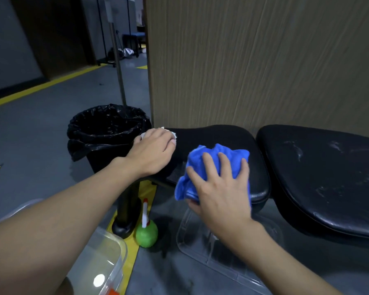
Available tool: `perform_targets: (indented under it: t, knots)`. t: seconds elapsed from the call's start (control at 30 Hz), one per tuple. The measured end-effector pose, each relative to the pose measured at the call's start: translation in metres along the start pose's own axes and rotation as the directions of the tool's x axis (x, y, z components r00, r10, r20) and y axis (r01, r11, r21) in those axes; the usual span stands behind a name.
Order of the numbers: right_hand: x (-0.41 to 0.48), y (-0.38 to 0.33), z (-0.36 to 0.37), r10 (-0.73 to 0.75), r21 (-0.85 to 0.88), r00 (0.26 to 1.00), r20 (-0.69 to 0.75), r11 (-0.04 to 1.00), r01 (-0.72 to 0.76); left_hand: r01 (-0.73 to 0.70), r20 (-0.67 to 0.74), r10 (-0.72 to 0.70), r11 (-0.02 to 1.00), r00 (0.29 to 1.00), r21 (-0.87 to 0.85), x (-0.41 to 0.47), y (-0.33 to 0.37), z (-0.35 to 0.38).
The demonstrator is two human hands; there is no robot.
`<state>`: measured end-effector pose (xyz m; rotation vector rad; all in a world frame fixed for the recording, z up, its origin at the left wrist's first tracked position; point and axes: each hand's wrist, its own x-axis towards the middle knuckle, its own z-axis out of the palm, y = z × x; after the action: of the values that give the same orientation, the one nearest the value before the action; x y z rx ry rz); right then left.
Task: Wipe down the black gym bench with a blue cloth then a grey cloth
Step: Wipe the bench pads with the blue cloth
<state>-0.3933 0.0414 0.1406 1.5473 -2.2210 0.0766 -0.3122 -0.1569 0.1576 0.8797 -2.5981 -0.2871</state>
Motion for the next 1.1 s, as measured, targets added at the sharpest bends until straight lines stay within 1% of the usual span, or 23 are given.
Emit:
perform_targets:
  t: [0.07, 0.13, 0.23, 0.37, 0.47, 0.57, 0.7, 0.8, 0.93, 1.1]
  knots:
    - [0.008, -0.008, 0.003, -0.028, 0.008, 0.999, -0.023, 1.0, 0.029, 0.027, -0.019, -0.027, 1.0, 0.999, 0.016, 0.0, 0.002, 0.0]
    - [0.006, -0.002, 0.008, -0.045, 0.019, 0.998, -0.05, 0.999, 0.046, 0.027, -0.053, -0.024, 0.998, 0.998, 0.057, -0.001, 0.005, -0.002]
    - [-0.008, 0.016, 0.01, -0.063, 0.027, 0.996, -0.062, 0.998, 0.064, -0.045, -0.102, 0.057, 0.991, 0.993, 0.122, -0.003, 0.012, -0.003]
    - [-0.031, 0.04, 0.007, 0.064, 0.082, 0.995, -0.073, 0.995, -0.058, -0.122, -0.077, 0.132, 0.985, 0.988, 0.119, -0.001, 0.029, -0.002]
    - [-0.054, 0.062, 0.011, 0.17, 0.163, 0.983, -0.076, 0.974, -0.156, -0.171, -0.045, 0.176, 0.981, 0.983, 0.093, 0.0, 0.041, 0.0]
    - [-0.063, 0.071, 0.015, 0.182, 0.223, 0.98, -0.078, 0.961, -0.161, -0.236, -0.024, 0.239, 0.969, 0.971, 0.069, 0.003, 0.052, 0.005]
    - [-0.039, 0.069, 0.009, 0.253, 0.304, 0.967, -0.034, 0.924, -0.231, -0.25, 0.011, 0.25, 0.967, 0.968, 0.046, 0.005, 0.055, 0.017]
    - [-0.019, 0.078, 0.01, 0.266, 0.337, 0.964, 0.013, 0.907, -0.254, -0.249, 0.011, 0.248, 0.968, 0.969, 0.041, 0.005, 0.056, 0.022]
    - [0.013, 0.1, 0.012, 0.22, 0.386, 0.962, 0.16, 0.883, -0.267, -0.231, -0.023, 0.232, 0.972, 0.972, 0.042, 0.005, 0.058, 0.023]
    - [0.062, 0.12, 0.022, 0.195, 0.369, 0.949, 0.248, 0.887, -0.279, -0.167, -0.074, 0.176, 0.979, 0.982, 0.115, 0.011, 0.062, 0.026]
